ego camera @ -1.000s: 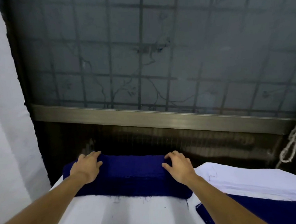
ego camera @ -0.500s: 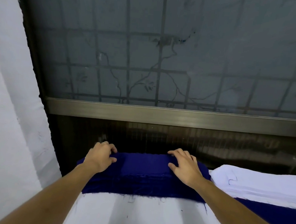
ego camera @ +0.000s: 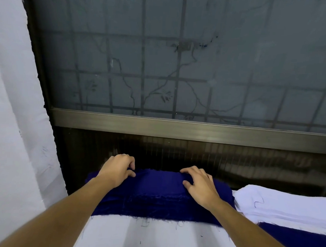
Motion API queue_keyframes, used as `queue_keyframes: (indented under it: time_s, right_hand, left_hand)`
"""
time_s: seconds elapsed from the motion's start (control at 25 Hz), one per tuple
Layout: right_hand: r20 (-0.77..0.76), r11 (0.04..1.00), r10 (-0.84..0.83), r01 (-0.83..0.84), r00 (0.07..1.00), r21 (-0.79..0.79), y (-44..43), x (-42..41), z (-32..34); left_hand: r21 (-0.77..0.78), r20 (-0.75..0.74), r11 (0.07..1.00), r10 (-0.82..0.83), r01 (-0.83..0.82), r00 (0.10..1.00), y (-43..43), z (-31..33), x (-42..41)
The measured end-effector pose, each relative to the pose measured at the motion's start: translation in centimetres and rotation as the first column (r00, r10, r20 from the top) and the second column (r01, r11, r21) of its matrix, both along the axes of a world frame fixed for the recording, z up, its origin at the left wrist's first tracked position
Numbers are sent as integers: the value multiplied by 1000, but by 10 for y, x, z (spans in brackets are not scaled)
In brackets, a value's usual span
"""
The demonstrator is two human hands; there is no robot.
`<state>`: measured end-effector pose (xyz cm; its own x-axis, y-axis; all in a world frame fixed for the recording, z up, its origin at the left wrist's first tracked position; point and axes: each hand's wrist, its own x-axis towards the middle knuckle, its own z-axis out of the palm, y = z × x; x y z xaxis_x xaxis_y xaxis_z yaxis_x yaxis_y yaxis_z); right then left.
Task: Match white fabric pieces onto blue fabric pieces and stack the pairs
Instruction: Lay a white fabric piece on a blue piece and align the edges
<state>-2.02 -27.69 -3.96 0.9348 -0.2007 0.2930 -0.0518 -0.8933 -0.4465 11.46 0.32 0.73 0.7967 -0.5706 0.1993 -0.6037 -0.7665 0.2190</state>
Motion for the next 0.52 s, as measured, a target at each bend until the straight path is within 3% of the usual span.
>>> queue_keyframes:
  time_s: [0.32,0.52]
  right_hand:
    - [14,999,-24,24,1000,-21,4,-2,1]
    - [107,992,-28,40,994,-118,35,-2,7]
  left_hand:
    - [100,348,995,-13,-23,937,2,-4,-9]
    - [-24,268,996,-76,85,960,1,15,-30]
